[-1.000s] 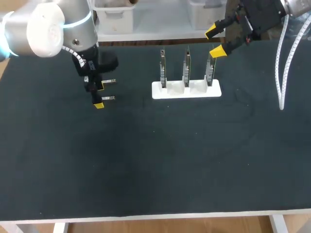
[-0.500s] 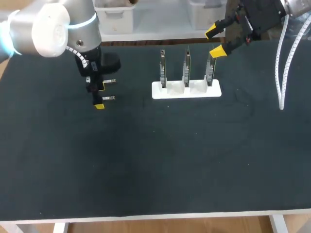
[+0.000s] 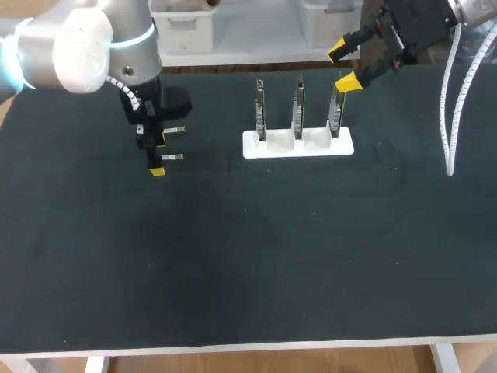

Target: Pick up the optical module with the left hand, and insert it into the network port with the right hand.

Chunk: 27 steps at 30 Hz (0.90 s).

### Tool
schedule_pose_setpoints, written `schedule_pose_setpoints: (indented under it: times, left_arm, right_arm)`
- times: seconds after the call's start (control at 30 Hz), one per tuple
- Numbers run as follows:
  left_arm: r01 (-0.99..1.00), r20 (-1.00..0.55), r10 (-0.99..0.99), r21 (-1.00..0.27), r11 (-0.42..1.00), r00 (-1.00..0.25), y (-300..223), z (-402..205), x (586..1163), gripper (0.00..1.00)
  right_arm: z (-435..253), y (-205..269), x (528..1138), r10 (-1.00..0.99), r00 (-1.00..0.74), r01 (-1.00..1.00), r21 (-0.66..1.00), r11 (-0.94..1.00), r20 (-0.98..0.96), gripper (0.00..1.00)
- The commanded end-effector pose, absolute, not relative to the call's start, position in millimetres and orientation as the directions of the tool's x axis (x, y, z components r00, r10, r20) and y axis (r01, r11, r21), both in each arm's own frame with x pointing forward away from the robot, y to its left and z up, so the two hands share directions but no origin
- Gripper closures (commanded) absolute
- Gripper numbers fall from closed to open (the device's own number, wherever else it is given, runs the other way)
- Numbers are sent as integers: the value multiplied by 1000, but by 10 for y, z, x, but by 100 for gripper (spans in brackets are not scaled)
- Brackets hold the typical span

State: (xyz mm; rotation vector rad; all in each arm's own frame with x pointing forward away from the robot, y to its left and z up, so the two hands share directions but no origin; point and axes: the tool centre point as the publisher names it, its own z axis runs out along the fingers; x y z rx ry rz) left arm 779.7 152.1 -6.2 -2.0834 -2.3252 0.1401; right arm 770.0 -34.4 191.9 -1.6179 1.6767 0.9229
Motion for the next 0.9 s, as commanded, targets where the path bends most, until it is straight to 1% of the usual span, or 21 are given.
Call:
schedule_pose_setpoints:
  times: [0.03, 0.37, 0.5, 0.9]
  left_arm:
    - [991, -45, 993, -82, 103, -107, 1509, -72, 7832, 0]
    - [993, -33, 995, -69, 97, -99, 1558, -10, 7917, 0]
    - [994, -71, 994, -72, 78, -83, 1542, 37, 7929, 0]
    - [994, -71, 994, -72, 78, -83, 1542, 37, 7929, 0]
  right_arm:
    - [1919, -341, 7709, -561, -53, -998, 62, 2, -826, 0]
    - [1919, -341, 7709, -561, -53, -998, 62, 2, -826, 0]
    - [1919, -341, 7709, -561, -53, -998, 62, 2, -826, 0]
    - [1919, -341, 7709, -561, -53, -998, 62, 2, -826, 0]
